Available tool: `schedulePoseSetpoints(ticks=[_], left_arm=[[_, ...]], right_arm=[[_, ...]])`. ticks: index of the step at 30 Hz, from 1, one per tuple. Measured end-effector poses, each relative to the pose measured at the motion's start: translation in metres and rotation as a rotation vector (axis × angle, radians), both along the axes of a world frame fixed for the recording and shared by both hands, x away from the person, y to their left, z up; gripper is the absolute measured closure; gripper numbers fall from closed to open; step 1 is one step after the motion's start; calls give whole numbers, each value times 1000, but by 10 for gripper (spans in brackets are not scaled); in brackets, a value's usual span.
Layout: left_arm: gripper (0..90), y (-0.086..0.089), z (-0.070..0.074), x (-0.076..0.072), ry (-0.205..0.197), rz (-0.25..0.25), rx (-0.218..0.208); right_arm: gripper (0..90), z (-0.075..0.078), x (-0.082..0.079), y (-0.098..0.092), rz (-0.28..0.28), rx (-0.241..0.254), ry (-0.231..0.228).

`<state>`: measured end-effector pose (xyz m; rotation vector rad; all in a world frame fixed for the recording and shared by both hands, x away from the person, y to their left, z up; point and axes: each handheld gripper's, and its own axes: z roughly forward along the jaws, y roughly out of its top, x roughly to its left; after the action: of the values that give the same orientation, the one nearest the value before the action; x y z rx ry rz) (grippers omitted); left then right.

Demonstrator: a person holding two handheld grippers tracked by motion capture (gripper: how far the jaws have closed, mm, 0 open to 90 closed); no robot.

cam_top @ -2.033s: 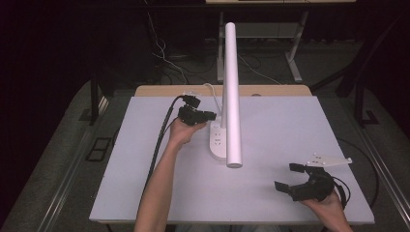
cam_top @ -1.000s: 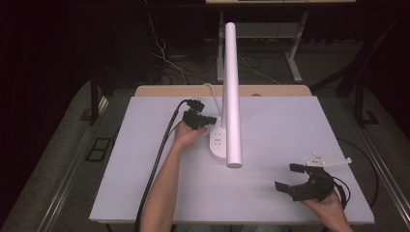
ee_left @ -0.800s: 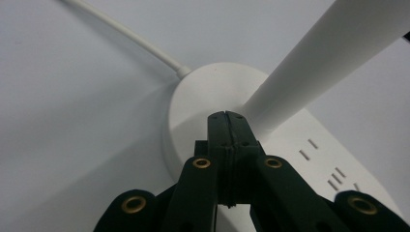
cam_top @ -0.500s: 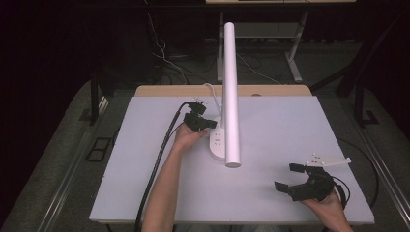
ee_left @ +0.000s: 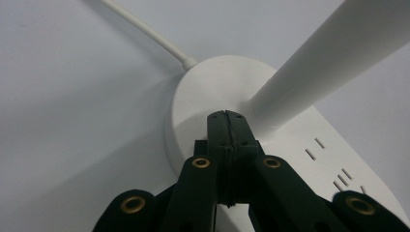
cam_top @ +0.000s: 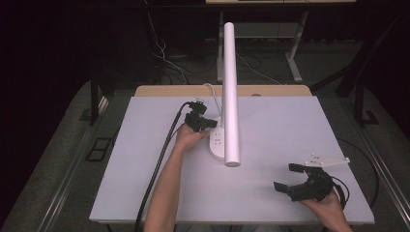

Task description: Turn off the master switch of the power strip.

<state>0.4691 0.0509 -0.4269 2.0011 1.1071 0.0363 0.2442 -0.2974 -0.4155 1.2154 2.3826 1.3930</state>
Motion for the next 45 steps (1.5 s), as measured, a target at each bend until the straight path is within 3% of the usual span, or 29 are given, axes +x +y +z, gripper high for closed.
schedulePoseSetpoints(ticks=[1, 2, 3, 4, 7, 9, 11, 13, 15, 19, 22, 27, 34, 35, 38, 45], left_arm=[[900, 0, -1, 0, 3, 10, -15], [900, 4, -1, 1, 5, -14, -3], [900, 2, -2, 0, 8, 11, -25], [900, 3, -1, 0, 2, -5, -10], [900, -2, -1, -3, -37, 17, 12], [900, 1, -1, -2, -31, 1, 17], [900, 0, -1, -4, -35, 19, 0], [900, 2, 0, -5, -51, 7, 9], [900, 3, 1, -6, -43, 11, -11], [900, 4, 2, -7, -50, -25, 12], [900, 3, 2, -8, -52, -17, -19], [900, 6, 8, -10, -69, -42, -42], [900, 16, 21, -15, -109, -64, -2], [900, 16, 22, -17, -113, -42, -24], [899, 22, 27, -20, -128, -48, -35], [899, 33, 37, -29, -151, -52, -29]], right_arm=[[3, 0, 0, 0, 2, 2, -1], [3, 0, 0, 0, 3, -1, -7], [3, 1, -1, 0, 0, 1, -2], [3, 1, -1, 0, 1, 3, -2], [3, 0, -1, -1, -2, 5, 0], [3, 1, -1, -1, -3, 5, -1], [3, 0, -1, -1, -2, 3, -1], [3, 0, -1, -1, -1, 3, -4], [3, 1, -1, -1, -4, 6, 0], [3, 0, 0, -1, -3, 5, -1], [3, 0, 0, -1, -3, 6, -1], [3, 0, -1, -2, -9, 11, 1], [3, 0, -1, -3, -9, 11, 3], [3, 0, -1, -3, -10, 11, 2], [3, 0, -1, -3, -10, 11, 3], [3, 0, 0, -2, -9, 8, 4]])
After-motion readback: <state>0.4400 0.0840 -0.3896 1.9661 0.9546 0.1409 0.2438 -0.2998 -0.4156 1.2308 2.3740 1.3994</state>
